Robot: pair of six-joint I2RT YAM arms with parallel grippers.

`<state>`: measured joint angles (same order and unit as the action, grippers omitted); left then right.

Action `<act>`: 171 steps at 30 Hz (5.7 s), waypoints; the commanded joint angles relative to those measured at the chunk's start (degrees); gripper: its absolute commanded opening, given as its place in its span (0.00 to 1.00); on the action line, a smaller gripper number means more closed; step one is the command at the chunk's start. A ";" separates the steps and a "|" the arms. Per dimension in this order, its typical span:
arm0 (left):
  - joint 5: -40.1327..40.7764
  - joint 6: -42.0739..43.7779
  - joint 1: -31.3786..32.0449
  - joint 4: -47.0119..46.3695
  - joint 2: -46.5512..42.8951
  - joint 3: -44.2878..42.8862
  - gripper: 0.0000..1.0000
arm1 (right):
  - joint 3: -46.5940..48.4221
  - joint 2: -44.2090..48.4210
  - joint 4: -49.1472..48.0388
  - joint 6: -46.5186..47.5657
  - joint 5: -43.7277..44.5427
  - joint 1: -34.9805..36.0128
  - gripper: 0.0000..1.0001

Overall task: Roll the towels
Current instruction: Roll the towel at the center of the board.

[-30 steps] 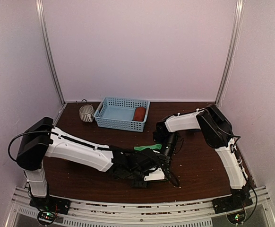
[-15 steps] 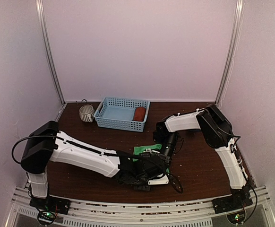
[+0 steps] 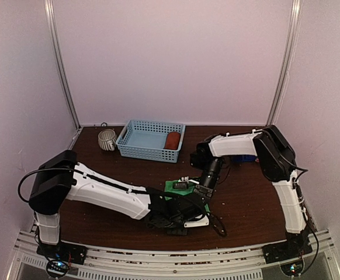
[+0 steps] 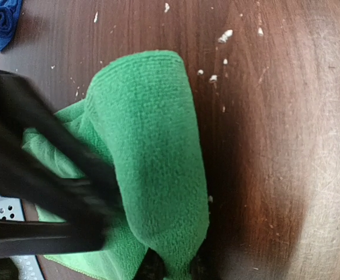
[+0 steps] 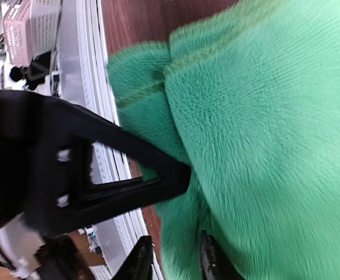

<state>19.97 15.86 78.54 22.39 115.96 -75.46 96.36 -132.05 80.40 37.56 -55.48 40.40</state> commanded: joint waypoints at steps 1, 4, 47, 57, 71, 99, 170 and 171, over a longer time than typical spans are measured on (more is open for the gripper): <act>-11.46 -1.75 -2.90 3.44 0.31 -0.31 0.00 | 2.17 10.12 -2.71 -0.57 4.83 -4.36 0.30; -21.47 -2.94 -5.60 5.47 -0.40 -2.41 0.00 | 5.90 16.52 -2.79 -0.90 4.84 -8.85 0.31; -72.34 -12.37 -24.97 14.96 19.57 -15.75 0.08 | -47.27 44.98 -59.64 7.58 47.91 20.24 0.41; -71.85 -11.92 -25.10 14.96 18.93 -15.24 0.10 | -49.60 38.66 -64.28 8.19 53.73 20.26 0.40; -59.33 -17.26 -29.42 6.16 -0.17 -4.36 0.43 | -42.45 32.80 -47.38 4.25 46.26 20.16 0.13; -9.08 0.87 -5.52 -7.58 -23.64 12.10 0.53 | 6.48 -6.35 -4.53 -2.38 14.78 3.08 0.11; -74.37 -15.71 -26.07 25.16 29.57 -30.99 0.04 | -41.09 49.59 -46.32 11.75 46.91 13.48 0.61; -74.28 -15.49 -26.07 25.11 29.44 -30.71 0.04 | -41.27 48.62 -47.31 11.97 47.55 13.59 0.62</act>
<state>-61.93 0.49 51.79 44.64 143.24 -109.84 56.34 -81.25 42.06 48.21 -15.18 53.32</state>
